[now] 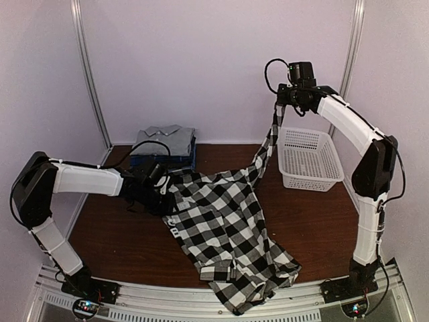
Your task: Fold and stack the long sleeve shirts
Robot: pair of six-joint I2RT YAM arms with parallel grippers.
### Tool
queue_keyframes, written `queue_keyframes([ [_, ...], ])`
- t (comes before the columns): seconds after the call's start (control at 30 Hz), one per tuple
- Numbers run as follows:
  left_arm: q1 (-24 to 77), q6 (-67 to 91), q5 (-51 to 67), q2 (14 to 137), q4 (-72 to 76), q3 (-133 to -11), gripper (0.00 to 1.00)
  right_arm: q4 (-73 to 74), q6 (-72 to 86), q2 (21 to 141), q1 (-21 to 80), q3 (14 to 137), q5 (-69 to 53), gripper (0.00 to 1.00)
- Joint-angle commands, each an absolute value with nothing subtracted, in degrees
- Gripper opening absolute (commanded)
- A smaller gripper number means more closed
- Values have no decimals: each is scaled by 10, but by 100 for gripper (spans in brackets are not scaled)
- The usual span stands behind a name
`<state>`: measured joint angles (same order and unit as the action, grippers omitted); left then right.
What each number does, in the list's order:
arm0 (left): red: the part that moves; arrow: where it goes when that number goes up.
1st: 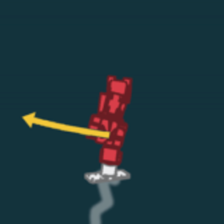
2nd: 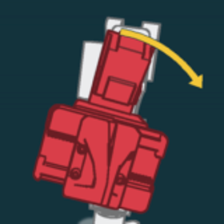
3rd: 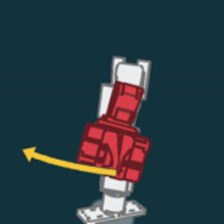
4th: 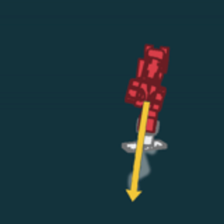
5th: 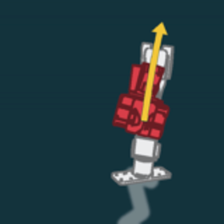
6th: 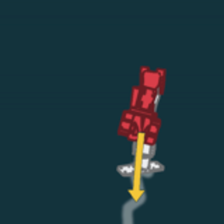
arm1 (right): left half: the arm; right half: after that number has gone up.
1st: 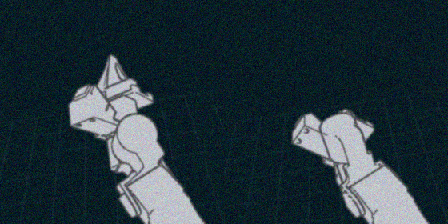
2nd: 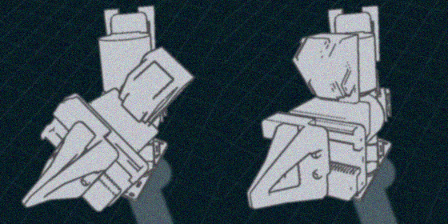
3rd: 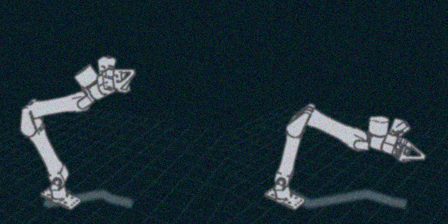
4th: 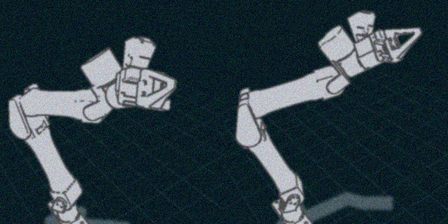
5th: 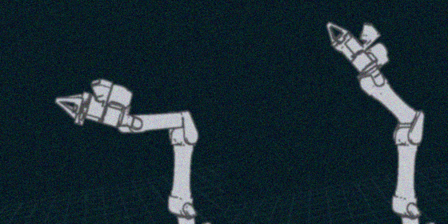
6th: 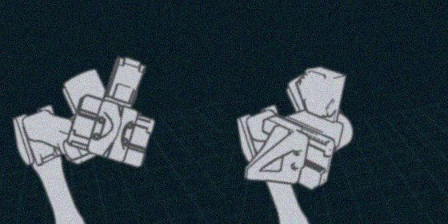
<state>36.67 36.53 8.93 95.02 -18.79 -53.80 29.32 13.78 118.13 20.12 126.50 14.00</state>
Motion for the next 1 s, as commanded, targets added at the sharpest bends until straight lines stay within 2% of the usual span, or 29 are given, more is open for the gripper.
queue_keyframes([
  [0.0,361,359,91,935,-198,-550,32,281,117,1191,181,1288,136,0],
  [0.2,361,361,92,937,-203,-555,32,254,93,1228,178,1302,102,0],
  [0.47,361,365,89,931,-210,-557,32,235,79,1293,162,1398,95,0],
  [0.97,361,366,86,934,-215,-557,32,153,71,1265,150,1402,92,0],
])
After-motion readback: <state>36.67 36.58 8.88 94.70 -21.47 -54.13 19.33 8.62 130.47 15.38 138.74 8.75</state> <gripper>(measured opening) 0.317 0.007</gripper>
